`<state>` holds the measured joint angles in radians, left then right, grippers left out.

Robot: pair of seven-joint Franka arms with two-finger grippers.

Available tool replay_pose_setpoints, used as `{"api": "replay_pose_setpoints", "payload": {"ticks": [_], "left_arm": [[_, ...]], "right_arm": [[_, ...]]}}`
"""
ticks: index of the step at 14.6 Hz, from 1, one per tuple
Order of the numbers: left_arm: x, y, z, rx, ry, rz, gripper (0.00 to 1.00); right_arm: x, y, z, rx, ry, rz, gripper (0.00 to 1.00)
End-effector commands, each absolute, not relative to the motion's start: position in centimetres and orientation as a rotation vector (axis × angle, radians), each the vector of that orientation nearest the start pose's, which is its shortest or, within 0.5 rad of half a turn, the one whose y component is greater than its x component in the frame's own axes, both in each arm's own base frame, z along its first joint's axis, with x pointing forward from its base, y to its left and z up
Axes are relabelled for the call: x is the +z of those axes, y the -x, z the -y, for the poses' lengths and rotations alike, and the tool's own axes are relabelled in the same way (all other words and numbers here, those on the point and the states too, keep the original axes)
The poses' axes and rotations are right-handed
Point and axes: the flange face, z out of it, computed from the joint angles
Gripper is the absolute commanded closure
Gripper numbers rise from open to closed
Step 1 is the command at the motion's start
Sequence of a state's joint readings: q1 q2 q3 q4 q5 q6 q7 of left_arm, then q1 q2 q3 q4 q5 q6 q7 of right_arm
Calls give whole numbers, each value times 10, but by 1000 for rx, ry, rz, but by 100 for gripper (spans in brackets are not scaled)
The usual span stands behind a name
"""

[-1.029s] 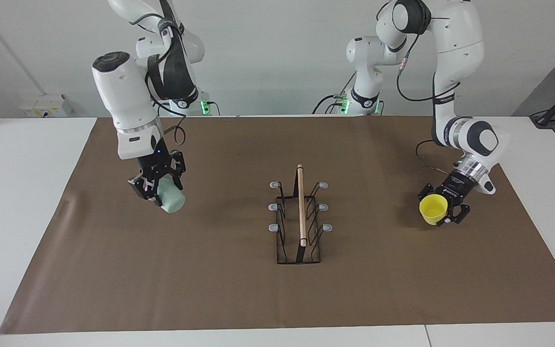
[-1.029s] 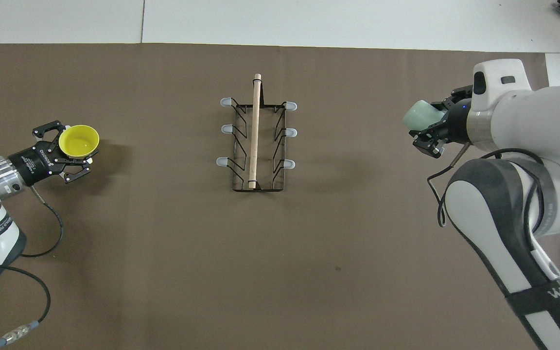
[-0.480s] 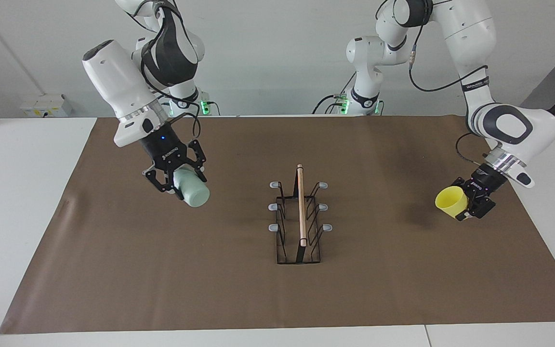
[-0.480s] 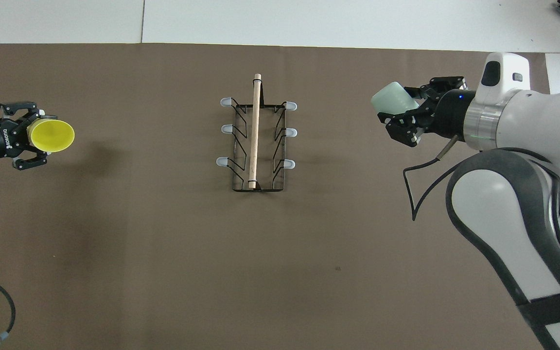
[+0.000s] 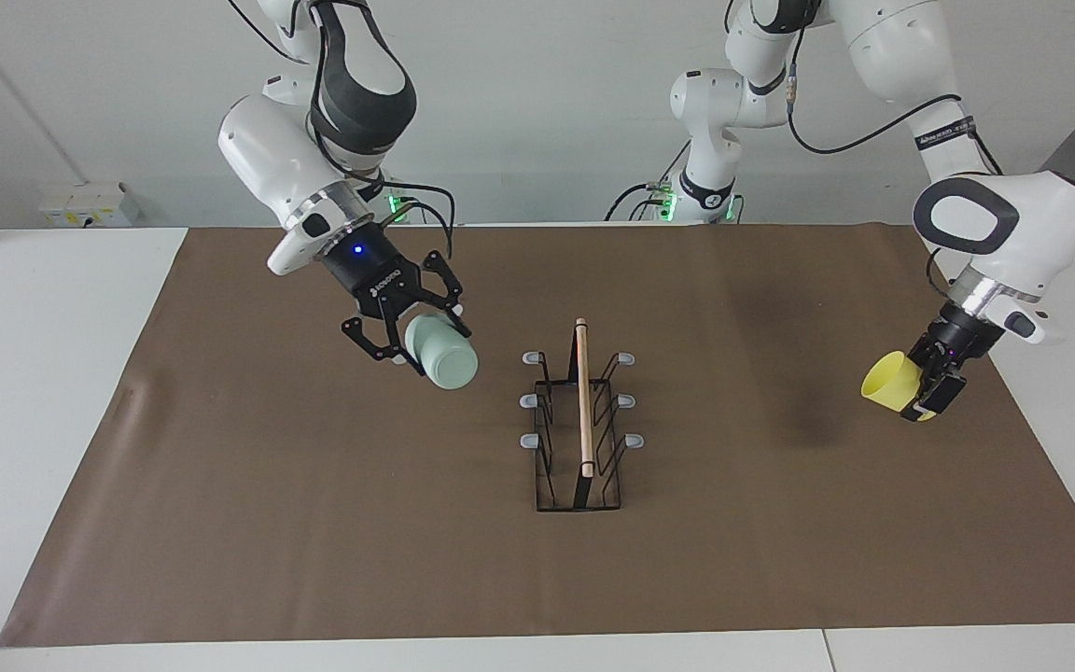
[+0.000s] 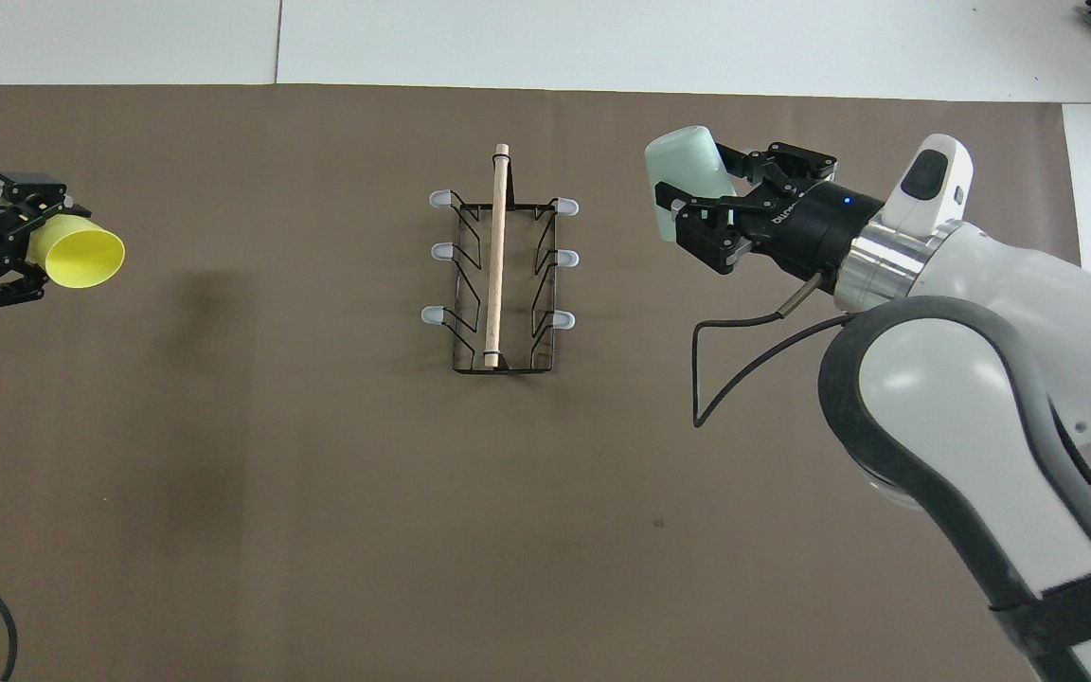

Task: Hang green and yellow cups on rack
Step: 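Lift the green cup with the right gripper toward the rack, then hang the green cup on a rack peg with the right gripper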

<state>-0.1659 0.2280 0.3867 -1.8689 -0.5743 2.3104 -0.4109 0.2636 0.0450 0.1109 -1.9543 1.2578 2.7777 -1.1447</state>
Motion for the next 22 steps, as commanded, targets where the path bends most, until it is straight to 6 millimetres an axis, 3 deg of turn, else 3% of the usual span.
{"api": "replay_pose_setpoints", "payload": {"ticks": [1, 7, 9, 14, 19, 22], "left_arm": [[454, -623, -110, -422, 3077, 1480, 100], [477, -623, -90, -460, 2948, 1314, 100], [494, -624, -75, -442, 2907, 1274, 100], [532, -612, -31, -424, 2804, 1258, 100], [538, -601, 39, -499, 2623, 1266, 100], [536, -594, 56, -559, 2543, 1277, 100]], "right_arm": [[499, -548, -201, -1225, 2266, 442, 100], [431, -529, -207, -1304, 2203, 354, 100], [418, -515, -233, -1288, 2170, 310, 100], [406, -500, -261, -1248, 2144, 241, 100], [386, -498, -269, -1264, 2163, 242, 100], [387, -502, -272, -1274, 2161, 254, 100]]}}
